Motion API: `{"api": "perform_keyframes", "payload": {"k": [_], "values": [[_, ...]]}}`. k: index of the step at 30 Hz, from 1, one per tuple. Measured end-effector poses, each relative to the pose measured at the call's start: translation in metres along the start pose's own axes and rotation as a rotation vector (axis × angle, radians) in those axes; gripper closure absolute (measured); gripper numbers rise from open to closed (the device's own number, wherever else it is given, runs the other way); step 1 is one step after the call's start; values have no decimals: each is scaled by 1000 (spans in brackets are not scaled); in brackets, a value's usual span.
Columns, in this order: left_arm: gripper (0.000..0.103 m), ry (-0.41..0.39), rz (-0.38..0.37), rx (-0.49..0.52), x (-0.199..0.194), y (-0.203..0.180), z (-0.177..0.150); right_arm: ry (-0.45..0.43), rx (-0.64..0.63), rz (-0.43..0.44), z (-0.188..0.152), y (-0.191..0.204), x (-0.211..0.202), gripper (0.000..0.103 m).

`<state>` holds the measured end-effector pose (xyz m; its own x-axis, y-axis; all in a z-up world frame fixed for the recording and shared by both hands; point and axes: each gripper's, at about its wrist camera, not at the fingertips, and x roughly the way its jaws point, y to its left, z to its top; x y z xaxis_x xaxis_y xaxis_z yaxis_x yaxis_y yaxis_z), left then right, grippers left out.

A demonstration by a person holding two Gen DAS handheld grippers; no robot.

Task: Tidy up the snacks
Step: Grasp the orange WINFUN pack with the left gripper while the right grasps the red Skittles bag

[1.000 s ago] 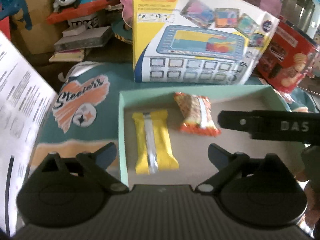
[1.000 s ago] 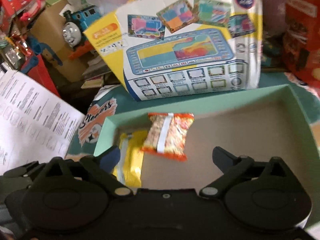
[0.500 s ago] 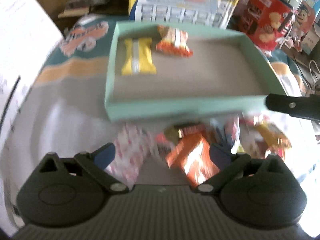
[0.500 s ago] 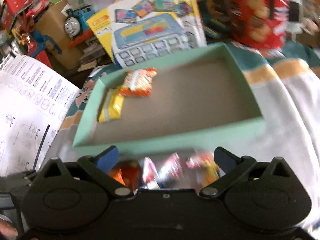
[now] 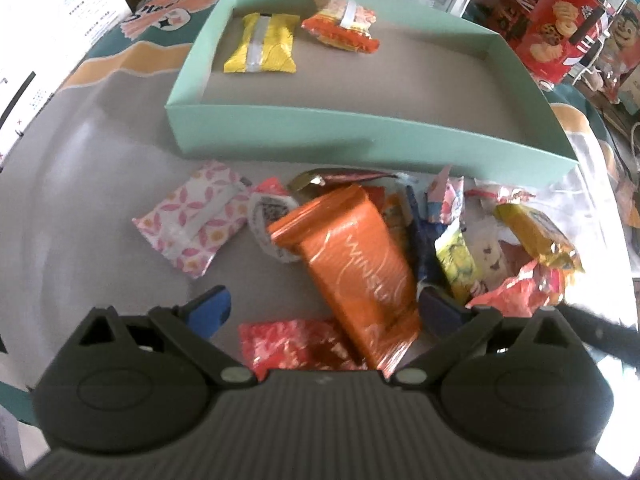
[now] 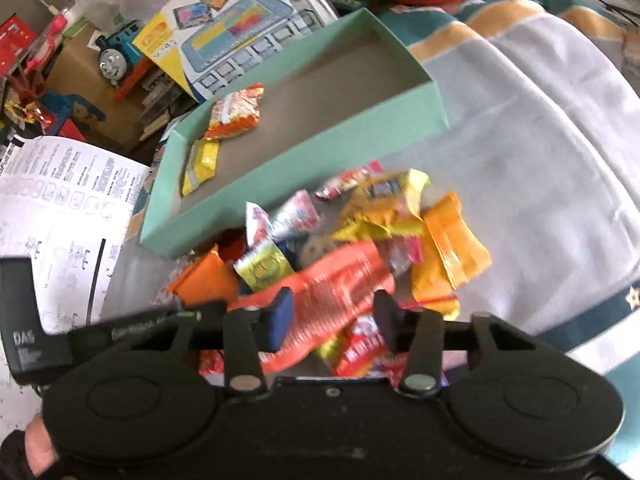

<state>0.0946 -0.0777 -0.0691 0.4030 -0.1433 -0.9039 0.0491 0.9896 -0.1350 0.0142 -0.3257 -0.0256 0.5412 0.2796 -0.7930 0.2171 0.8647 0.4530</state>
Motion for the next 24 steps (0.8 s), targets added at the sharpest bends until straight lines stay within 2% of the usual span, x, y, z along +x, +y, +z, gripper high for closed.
{"api": "perform_keyframes", "payload": {"k": [5,11,17,21,24], "values": [[1,2,53,9,16,-9,1,30,36,11,-5,-5,5,63],[0,3,38,12,15,16,-4,52,46,8,2,5,24,64],[0,19,20,-32,9,46,-7,60,21,3,9,29,46,64],[0,14,32,-24,4,53,-9,63,14,-22,11,42,57,49],[0,4,43,-11,1,53,-10,64,-16,-45,10,48,58,49]]}}
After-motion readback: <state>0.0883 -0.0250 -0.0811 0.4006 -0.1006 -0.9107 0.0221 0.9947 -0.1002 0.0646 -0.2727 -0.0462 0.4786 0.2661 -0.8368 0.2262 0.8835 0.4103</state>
